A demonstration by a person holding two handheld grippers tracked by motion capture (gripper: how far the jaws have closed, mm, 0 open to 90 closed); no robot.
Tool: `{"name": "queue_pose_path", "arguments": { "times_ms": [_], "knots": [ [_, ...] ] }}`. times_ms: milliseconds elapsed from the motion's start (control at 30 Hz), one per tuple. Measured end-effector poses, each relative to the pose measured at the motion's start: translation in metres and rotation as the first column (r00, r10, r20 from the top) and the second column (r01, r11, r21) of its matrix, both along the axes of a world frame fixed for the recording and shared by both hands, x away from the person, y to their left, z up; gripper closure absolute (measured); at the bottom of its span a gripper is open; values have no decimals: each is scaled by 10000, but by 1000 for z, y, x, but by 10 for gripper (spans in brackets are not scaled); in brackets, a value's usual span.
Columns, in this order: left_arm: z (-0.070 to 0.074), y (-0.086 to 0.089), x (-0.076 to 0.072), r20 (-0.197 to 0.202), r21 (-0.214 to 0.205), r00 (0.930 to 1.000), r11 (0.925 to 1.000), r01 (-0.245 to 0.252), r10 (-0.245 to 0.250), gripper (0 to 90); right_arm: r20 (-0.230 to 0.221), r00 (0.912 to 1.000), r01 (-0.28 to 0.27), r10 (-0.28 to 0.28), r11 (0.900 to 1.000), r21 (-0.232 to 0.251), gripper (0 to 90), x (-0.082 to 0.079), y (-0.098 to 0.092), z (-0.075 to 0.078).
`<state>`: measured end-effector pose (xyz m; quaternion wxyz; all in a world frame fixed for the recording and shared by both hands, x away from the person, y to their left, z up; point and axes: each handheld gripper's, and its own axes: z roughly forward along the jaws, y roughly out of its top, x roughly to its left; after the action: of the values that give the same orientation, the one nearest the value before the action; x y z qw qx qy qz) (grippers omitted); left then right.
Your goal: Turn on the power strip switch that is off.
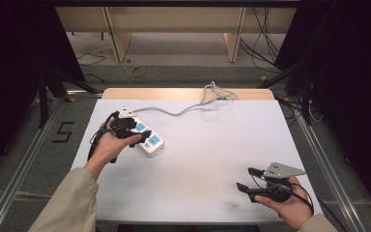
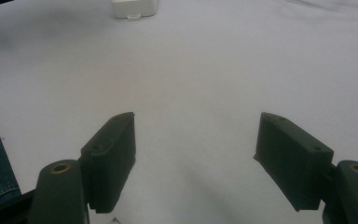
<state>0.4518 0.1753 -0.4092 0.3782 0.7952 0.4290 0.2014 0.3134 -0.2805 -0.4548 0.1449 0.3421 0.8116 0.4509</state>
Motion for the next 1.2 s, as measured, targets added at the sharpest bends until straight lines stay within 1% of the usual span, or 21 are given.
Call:
{"name": "queue_pose_path", "arguments": {
  "times_ms": [33, 133, 233, 267, 400, 467, 600, 767, 867, 1100, 1200],
  "knots": [
    [1, 0, -2, 26, 98, 9999, 9999, 102, -102, 312, -4, 10000, 2, -2, 10000, 2, 291, 0, 0, 0],
    [2, -3, -7, 217, 57, 9995, 9997, 232, -233, 309, -21, 10000, 24, -24, 10000, 16, 291, 0, 0, 0],
    [1, -4, -12, 348, 152, 9987, 9992, 378, -384, 304, -13, 10000, 29, -29, 10000, 11, 291, 0, -1, 0],
    [1, -4, -14, 368, 102, 9984, 9991, 417, -420, 303, -23, 10000, 32, -32, 10000, 17, 290, 0, 0, 0],
    [-1, -4, -21, 435, 153, 9969, 9978, 643, -649, 298, -20, 10000, 20, -20, 10000, 11, 290, 0, 0, 0],
    [-1, -4, -24, 453, 271, 9957, 9965, 791, -803, 288, -28, 10000, 17, -17, 10000, -8, 290, 0, 0, 0],
    [-2, -4, -31, 624, 184, 9935, 9954, 937, -947, 284, -16, 10000, -10, 10, 10000, -16, 290, 0, 0, 0],
    [-6, -4, -42, 707, 226, 9906, 9931, 1154, -1167, 277, -17, 10000, -16, 16, 10000, -8, 289, 0, 0, 0],
    [-8, -3, -48, 837, 236, 9886, 9921, 1232, -1248, 273, -3, 10000, -28, 28, 10000, -15, 289, 0, 0, 0],
    [-14, 1, -63, 1022, 159, 9833, 9886, 1499, -1507, 263, -5, 10000, -35, 35, 10000, -35, 288, 1, 0, 0],
    [-15, 2, -68, 1134, 51, 9812, 9877, 1563, -1558, 260, -24, 10000, -34, 34, 10000, -52, 287, 1, 1, 0]
  ]
}}
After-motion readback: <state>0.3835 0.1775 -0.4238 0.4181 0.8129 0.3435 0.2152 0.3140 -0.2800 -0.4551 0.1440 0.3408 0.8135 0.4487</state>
